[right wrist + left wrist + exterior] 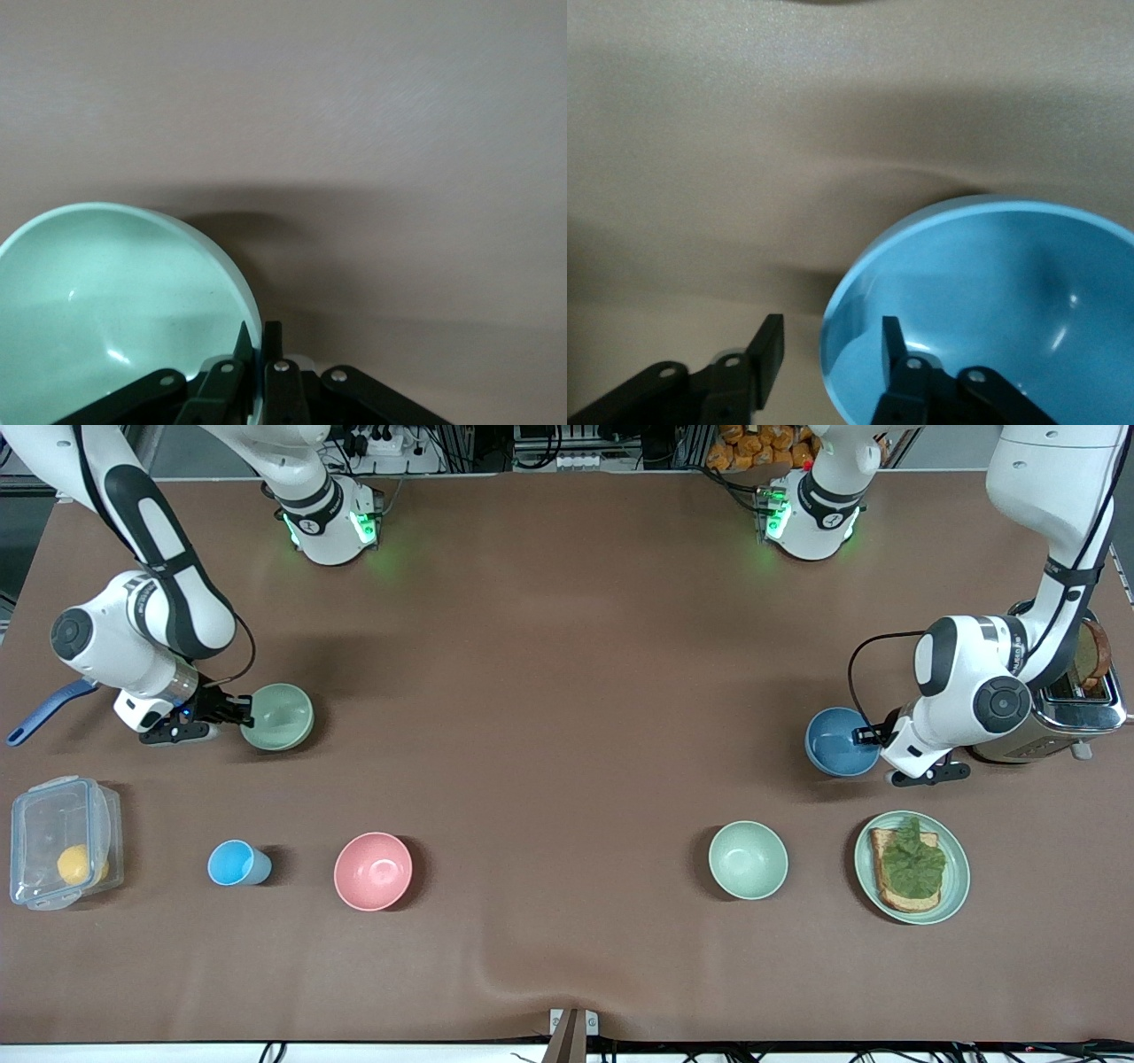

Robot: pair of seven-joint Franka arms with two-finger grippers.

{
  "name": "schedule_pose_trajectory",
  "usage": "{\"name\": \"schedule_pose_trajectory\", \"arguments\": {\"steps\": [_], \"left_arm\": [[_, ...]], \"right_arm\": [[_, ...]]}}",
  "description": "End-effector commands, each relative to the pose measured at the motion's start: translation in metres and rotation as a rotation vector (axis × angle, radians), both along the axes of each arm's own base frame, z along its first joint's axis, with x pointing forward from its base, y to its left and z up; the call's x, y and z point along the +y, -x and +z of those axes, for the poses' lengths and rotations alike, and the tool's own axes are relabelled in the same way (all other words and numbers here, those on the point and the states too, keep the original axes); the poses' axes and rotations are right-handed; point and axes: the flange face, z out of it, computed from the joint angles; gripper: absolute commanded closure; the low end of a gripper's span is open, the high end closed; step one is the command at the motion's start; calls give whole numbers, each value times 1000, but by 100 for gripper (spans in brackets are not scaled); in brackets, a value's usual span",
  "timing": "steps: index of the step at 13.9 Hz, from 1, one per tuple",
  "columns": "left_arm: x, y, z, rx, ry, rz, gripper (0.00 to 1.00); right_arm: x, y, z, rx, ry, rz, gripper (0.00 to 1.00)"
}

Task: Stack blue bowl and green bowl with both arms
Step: 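Slide the green bowl toward the table center with the right gripper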

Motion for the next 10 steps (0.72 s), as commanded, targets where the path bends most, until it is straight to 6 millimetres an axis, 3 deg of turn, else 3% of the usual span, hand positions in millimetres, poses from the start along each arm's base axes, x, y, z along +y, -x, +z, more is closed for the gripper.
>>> {"name": "schedule_pose_trajectory", "arguments": {"steps": [1, 2, 7, 10], "left_arm": [[1, -3, 0, -13, -5, -17, 90], [-1, -3, 0, -13, -4, -23, 100], [0, -6, 8, -28, -3, -15, 100], [-1, -12, 24, -60, -6, -17, 100]], "right_arm": [[21, -11, 15, 42, -44, -124, 100], [36, -14, 17, 56, -40, -162, 100], [113, -17, 45, 119, -19, -321, 100], [185, -14, 60, 128, 6, -420, 100]]}}
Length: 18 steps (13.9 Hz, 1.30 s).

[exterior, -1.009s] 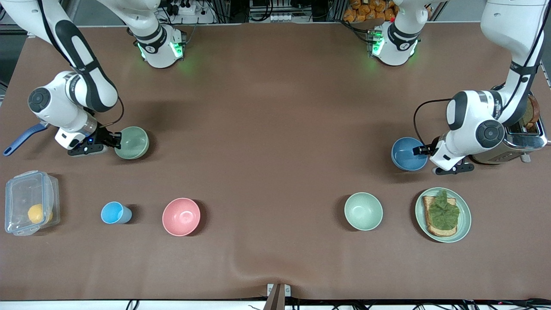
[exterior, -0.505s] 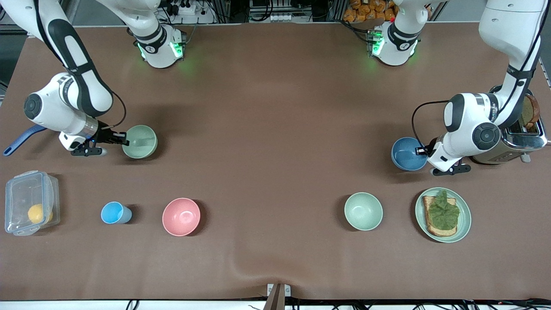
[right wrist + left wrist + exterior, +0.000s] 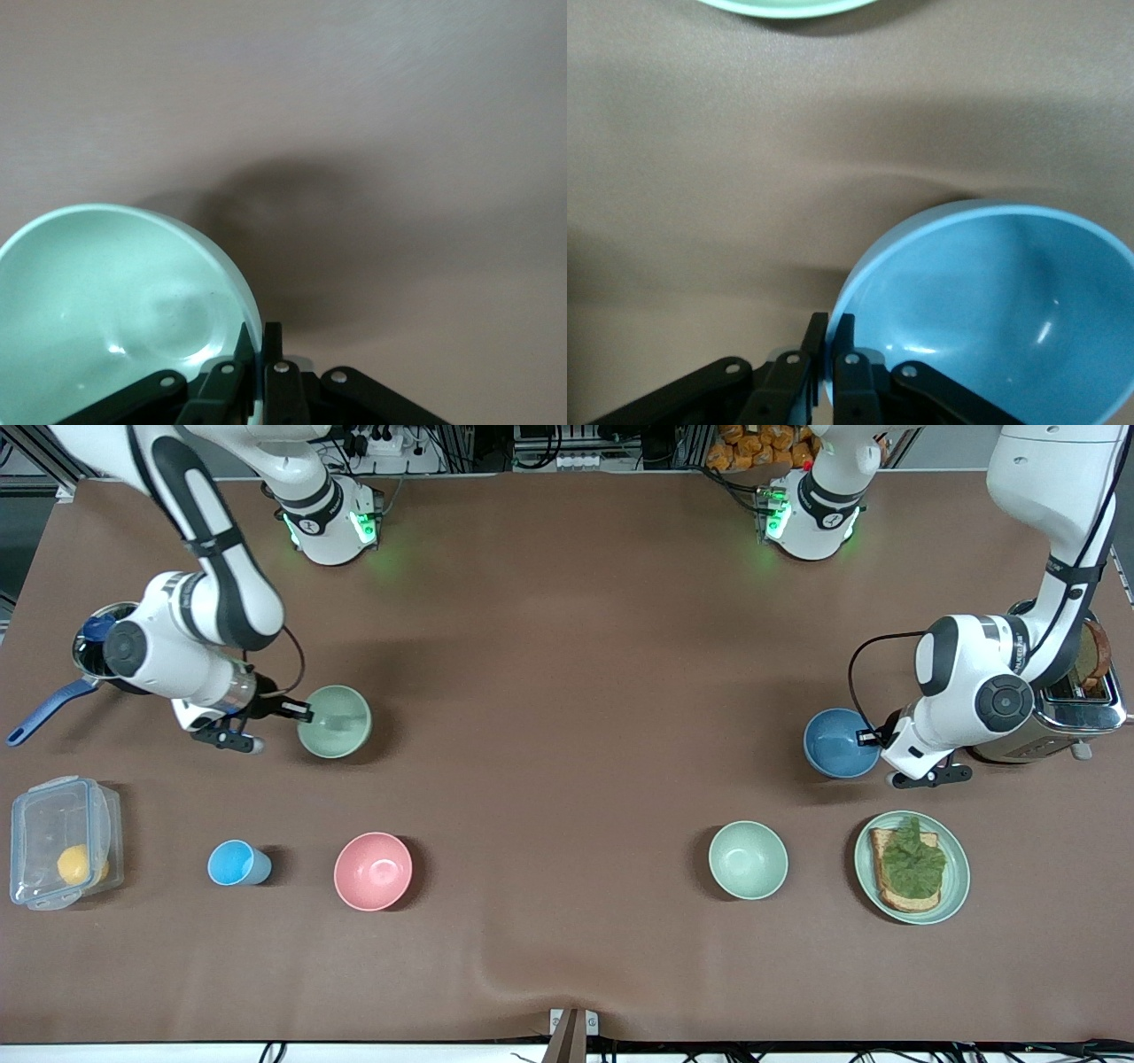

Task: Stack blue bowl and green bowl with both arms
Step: 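Slide the green bowl toward the table center with the right gripper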

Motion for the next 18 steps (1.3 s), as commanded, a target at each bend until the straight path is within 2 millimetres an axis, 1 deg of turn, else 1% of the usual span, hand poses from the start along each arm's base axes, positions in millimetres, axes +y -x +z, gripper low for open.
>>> {"name": "schedule_pose_trajectory", "arguments": {"steps": [1, 3, 6, 7, 8, 9, 10, 12, 14, 15, 16, 18], "left_arm": [[3, -9, 19, -42, -8, -8, 100], [-1, -15, 34, -68, -10, -13, 100], [-6, -29, 58, -72, -14, -19, 100], [-11, -36, 69, -69, -14, -25, 100], [-20, -43, 82, -69, -13, -27, 100], [-26, -49, 93, -66, -12, -33, 100], [-33, -54, 104, -68, -6, -39, 100], [-44, -61, 117, -73, 11, -42, 100], [-52, -63, 126, -72, 20, -50, 100], [-56, -63, 128, -75, 24, -56, 100], [-60, -63, 128, -74, 36, -53, 100], [-65, -63, 130, -75, 65, -35, 100]], "right_arm": [[58, 9, 18, 1, 7, -88, 100], [95, 14, 21, -11, 19, -137, 100], [162, 24, 27, -66, 19, -229, 100], [177, 26, 28, -90, 12, -257, 100], [199, 32, 29, -109, 1, -275, 100], [216, 32, 32, -114, -10, -319, 100], [238, 33, 37, -116, -22, -337, 100], [273, 33, 39, -111, -35, -373, 100], [310, 36, 34, -101, -44, -412, 100], [329, 41, 29, -107, -55, -427, 100], [345, 43, 23, -116, -68, -462, 100], [373, 55, 4, -113, -68, -474, 100]]}}
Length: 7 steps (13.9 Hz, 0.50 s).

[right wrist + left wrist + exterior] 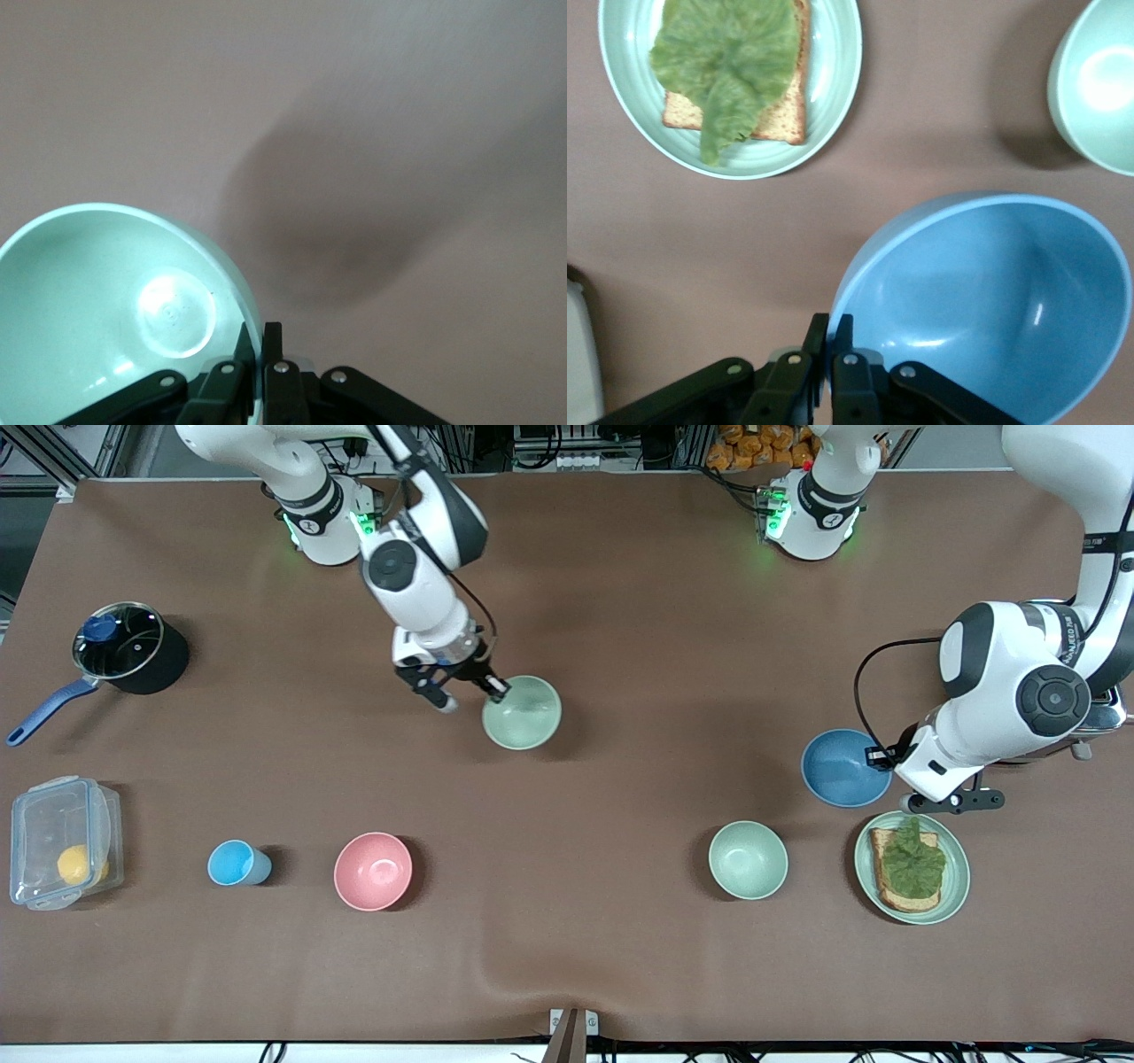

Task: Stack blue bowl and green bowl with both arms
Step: 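Slide the green bowl toward the table center with the right gripper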

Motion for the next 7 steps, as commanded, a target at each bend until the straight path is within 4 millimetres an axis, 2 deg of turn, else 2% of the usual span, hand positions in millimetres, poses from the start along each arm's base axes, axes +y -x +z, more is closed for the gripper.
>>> {"name": "schedule_pose_trajectory", "arguments": {"steps": [1, 5, 7], "left_arm": [[-12, 1, 9, 9, 39, 25, 100], [-27, 1, 12, 4, 49, 19, 100], [-30, -4, 22, -17, 50, 26, 100]], "right_arm": [[39, 3, -24, 10, -13, -56, 100], [81, 9, -39, 18, -15, -107, 100], [100, 15, -48, -11, 11, -106, 100]]}}
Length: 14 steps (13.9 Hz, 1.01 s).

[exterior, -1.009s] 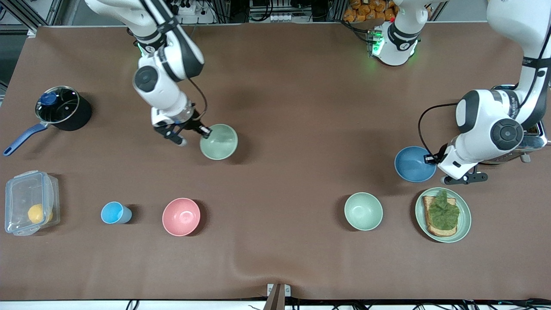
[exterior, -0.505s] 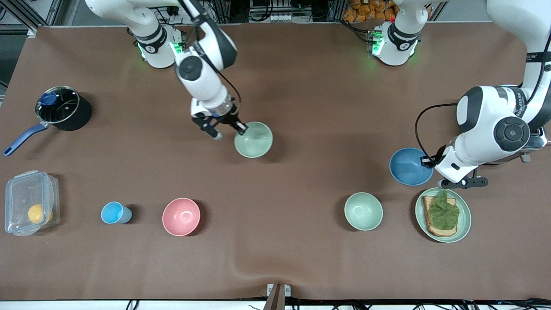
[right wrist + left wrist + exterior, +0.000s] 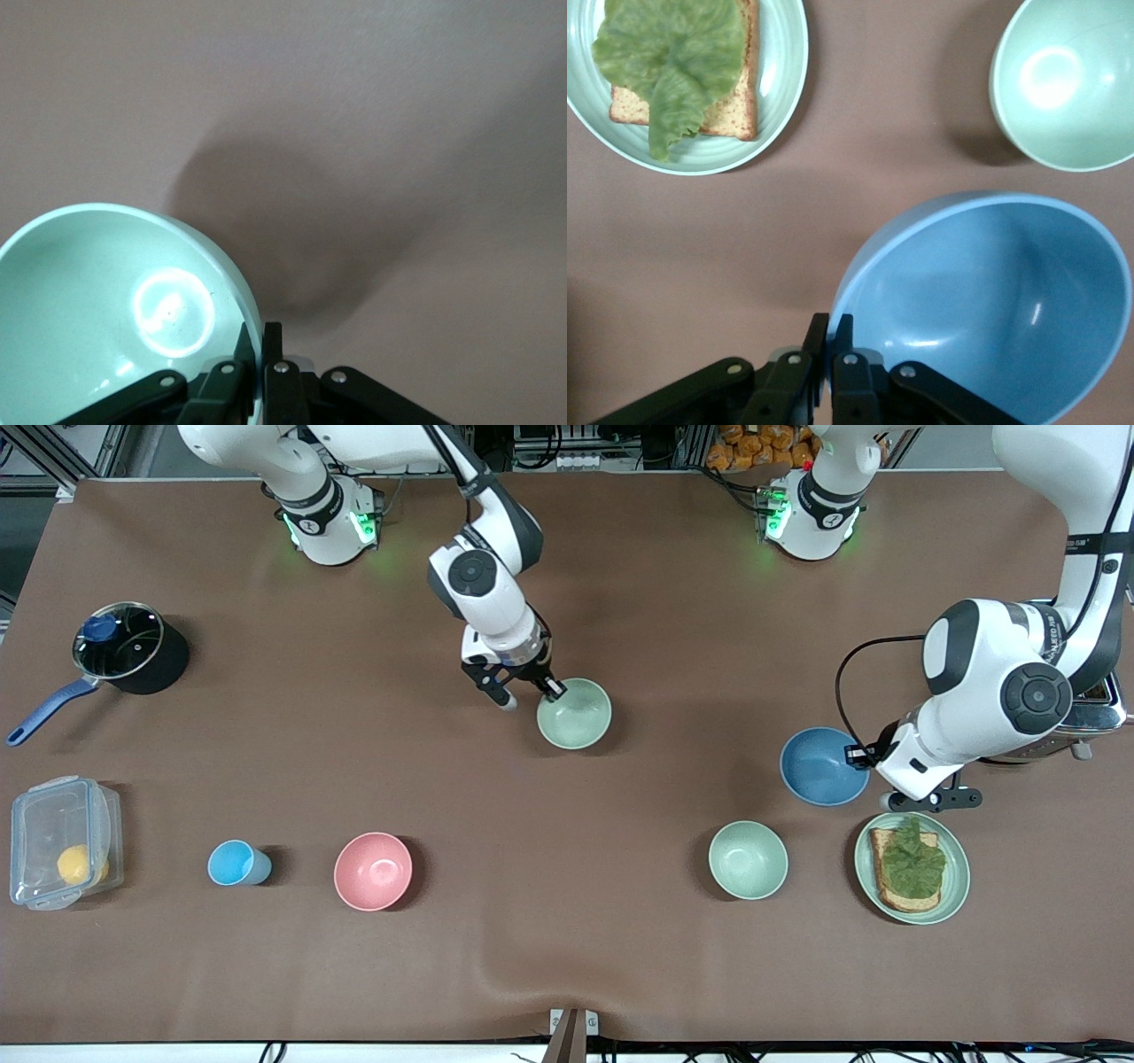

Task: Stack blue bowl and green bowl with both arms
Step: 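Slide the green bowl toward the table center with the right gripper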

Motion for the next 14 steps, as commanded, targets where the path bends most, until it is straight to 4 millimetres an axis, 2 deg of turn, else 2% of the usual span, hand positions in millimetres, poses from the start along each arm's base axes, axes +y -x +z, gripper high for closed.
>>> {"name": "schedule_pose_trajectory", "arguments": {"steps": [1, 7, 8, 14], "left_arm": [[-6, -6, 21, -20, 19, 23, 100], [-31, -14, 49, -33, 72, 69, 100], [-34, -14, 51, -34, 76, 70, 100], [-55, -13, 63, -36, 104, 111, 100]], "right_arm": [[30, -2, -12, -47, 33, -31, 100], [46, 11, -18, -48, 45, -53, 100], [48, 13, -23, -46, 52, -49, 100], [60, 17, -22, -49, 42, -70, 100]]}}
